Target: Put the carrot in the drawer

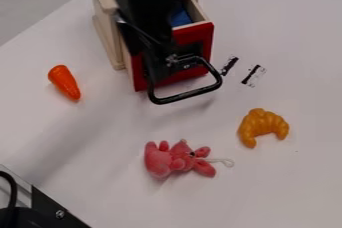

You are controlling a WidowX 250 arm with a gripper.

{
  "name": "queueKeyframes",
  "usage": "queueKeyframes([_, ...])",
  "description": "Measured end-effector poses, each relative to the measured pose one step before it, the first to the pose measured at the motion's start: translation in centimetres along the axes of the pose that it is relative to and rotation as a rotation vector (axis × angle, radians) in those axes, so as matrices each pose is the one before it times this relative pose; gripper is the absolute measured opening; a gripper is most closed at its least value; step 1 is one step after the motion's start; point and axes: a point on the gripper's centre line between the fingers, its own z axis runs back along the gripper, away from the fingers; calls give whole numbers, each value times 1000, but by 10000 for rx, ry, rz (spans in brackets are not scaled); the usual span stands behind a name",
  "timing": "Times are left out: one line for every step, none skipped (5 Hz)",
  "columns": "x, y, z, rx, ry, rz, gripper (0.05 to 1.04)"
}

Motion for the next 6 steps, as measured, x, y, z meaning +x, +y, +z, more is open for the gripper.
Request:
queueKeyframes([-2054,2571,865,1015,493,2293,999])
queueKeyframes([-997,3017,-514,545,204,2415,999])
queueKeyframes([578,2739,-1232,114,339,2511,999])
queueKeyframes([493,2082,-2134,-30,626,2515,999])
queueKeyframes([242,1285,-1089,377,150,2469,999])
queueKeyframes([-180,485,-1535,330,158,2376,999])
